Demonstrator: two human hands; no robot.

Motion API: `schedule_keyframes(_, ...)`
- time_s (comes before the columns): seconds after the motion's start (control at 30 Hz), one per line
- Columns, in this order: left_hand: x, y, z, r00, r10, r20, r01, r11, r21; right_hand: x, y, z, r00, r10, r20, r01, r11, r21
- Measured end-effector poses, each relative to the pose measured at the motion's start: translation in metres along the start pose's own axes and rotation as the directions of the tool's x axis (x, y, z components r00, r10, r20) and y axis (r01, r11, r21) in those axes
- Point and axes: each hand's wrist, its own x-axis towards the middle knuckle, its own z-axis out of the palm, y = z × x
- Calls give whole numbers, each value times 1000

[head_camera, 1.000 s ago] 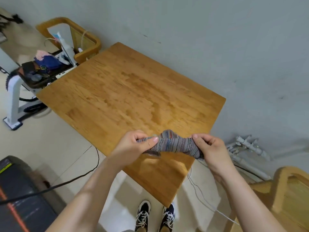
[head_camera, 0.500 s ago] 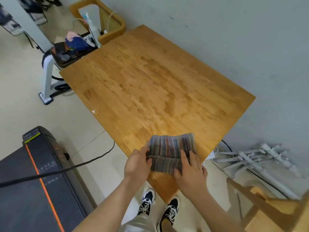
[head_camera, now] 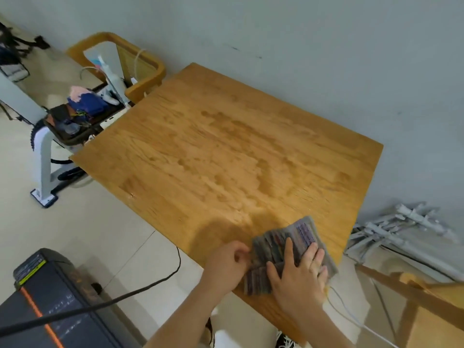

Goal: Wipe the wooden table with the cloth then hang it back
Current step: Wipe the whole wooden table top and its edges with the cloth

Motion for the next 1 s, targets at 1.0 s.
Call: schedule_keyframes(1.0,24,-61,-18,909,409,-78,-387,899,206,-18,-6,52,907,168,-386,-91,973,210)
